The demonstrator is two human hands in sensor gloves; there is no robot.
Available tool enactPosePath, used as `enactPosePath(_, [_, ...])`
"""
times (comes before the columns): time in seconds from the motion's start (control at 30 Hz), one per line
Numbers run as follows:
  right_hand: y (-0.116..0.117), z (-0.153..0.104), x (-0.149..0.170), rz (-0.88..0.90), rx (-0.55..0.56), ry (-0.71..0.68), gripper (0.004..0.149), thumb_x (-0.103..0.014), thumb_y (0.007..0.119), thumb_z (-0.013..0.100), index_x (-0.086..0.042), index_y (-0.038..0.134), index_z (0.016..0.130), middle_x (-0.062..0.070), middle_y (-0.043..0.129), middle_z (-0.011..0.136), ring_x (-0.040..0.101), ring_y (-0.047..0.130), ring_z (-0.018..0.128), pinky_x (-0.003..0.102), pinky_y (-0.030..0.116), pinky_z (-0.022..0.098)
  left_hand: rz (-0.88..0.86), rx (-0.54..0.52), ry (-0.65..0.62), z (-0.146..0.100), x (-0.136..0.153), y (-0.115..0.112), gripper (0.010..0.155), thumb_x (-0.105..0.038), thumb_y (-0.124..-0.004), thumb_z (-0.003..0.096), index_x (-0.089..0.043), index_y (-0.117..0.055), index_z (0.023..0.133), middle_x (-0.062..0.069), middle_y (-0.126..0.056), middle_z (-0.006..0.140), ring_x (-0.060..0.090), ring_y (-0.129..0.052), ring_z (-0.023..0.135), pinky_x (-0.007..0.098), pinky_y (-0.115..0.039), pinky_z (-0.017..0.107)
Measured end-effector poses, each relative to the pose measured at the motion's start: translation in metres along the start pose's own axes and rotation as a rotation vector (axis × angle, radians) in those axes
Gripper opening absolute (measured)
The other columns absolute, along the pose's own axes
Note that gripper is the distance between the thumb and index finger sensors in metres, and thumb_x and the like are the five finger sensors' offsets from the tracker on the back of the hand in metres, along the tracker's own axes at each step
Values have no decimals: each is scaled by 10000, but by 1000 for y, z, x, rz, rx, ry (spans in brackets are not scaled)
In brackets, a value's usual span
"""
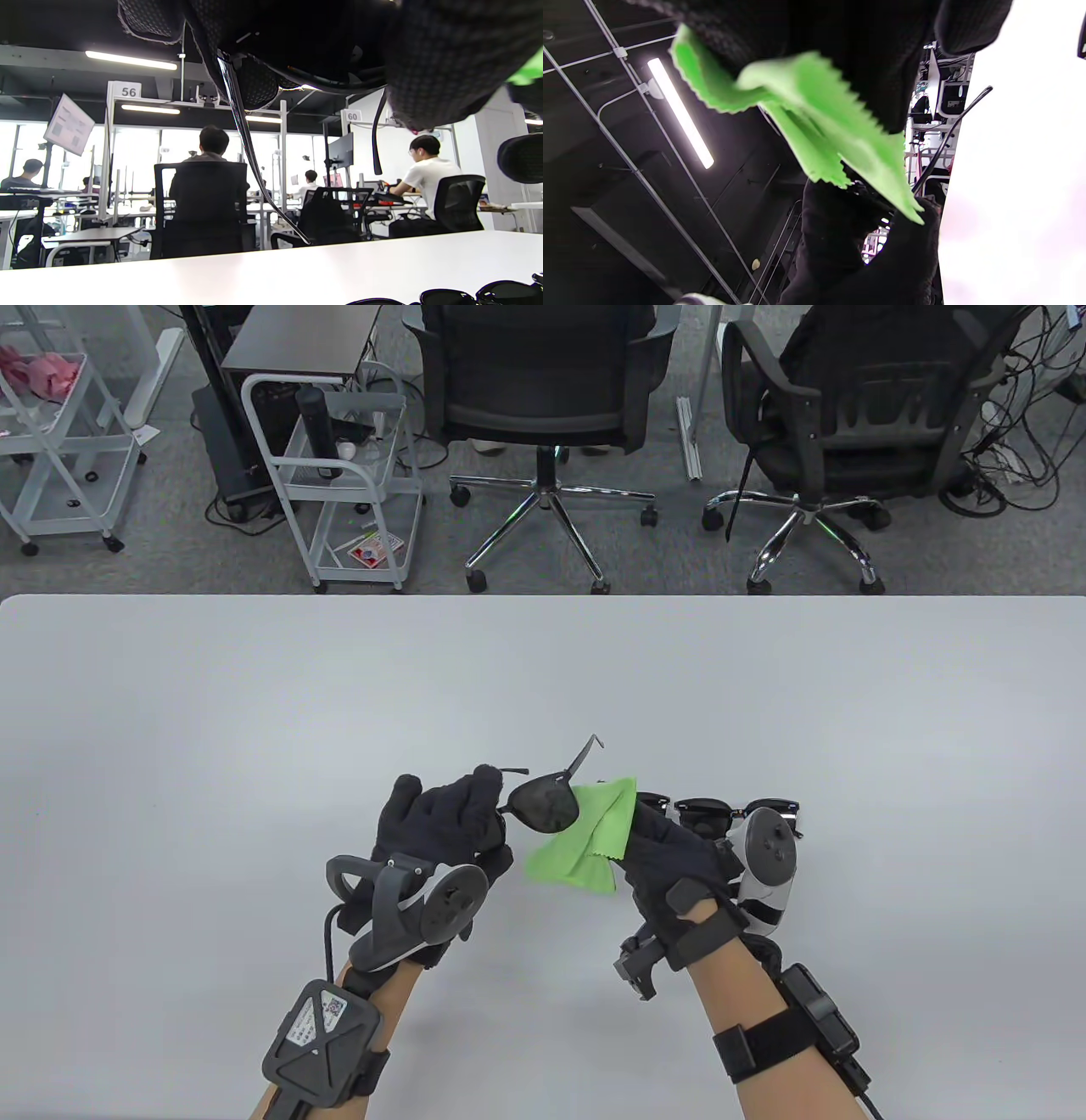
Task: Dust sunglasses
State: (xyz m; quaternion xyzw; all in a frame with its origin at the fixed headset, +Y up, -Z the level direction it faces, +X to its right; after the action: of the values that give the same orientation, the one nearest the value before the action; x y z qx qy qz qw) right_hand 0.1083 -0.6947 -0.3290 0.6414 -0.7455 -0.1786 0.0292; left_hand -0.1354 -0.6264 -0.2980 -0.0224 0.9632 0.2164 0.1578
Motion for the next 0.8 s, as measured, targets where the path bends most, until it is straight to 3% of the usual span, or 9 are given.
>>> enactPosePath(0.1, [4, 1, -1, 10, -56, -11, 448, -284, 816, 481, -203, 793, 921, 72, 962, 862, 335, 993, 762, 666, 667, 619, -28, 9, 8, 0, 3, -1, 908, -658, -915, 271, -373, -546, 1050, -163, -777, 986, 93, -946, 838, 502, -617, 774])
enactPosePath(0.23, [1, 0, 0, -25, 17, 4, 451, -170, 845, 451, -228, 828, 898, 70, 902, 917, 337, 953, 786, 659, 674, 617, 5, 16, -36, 0, -6, -2, 905, -656, -920, 271, -377, -551, 1049, -167, -780, 985, 89, -948, 842, 505, -613, 776])
enactPosePath(0.47, [13, 0, -3, -27, -36, -4, 561, -312, 935, 421, -175, 775, 941, 66, 887, 910, 330, 938, 770, 647, 656, 626, 58, 5, -83, -1, -19, -3, 900, -656, -925, 266, -381, -561, 1041, -166, -796, 973, 92, -967, 823, 500, -628, 770])
enactPosePath(0.63, [2, -6, 8, -76, 118, 90, 418, -391, 963, 390, -185, 873, 743, 24, 938, 690, 297, 948, 592, 625, 670, 600, 150, -26, -192, -5, -41, 0, 886, -642, -944, 265, -397, -577, 1033, -178, -795, 964, 84, -962, 812, 505, -615, 775])
enactPosePath(0.73, [-4, -9, -2, -237, 189, 69, 400, -475, 972, 362, -201, 898, 644, -17, 964, 577, 254, 973, 504, 602, 713, 579, 188, -29, -211, -5, -49, -1, 889, -647, -937, 265, -391, -575, 1035, -177, -795, 965, 81, -968, 806, 503, -618, 774])
enactPosePath(0.8, [-6, -10, -4, -250, 213, 61, 414, -530, 968, 354, -199, 924, 598, -25, 988, 518, 238, 996, 444, 592, 734, 567, 153, -24, -206, -5, -48, -1, 888, -645, -938, 266, -397, -571, 1036, -180, -792, 968, 81, -963, 814, 502, -616, 775])
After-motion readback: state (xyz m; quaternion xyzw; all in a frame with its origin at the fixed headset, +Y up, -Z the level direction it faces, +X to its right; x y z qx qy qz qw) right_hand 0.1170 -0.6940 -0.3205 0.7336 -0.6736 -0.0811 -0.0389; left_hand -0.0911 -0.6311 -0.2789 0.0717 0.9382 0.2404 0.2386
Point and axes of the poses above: the tracker on the back of each hand, its own x axis roughly to the little-finger side, its own z axis roughly from the wrist to the fingertips, y = z × x, the point moved 4 cm from there along z, roughly from the wrist to the fingertips
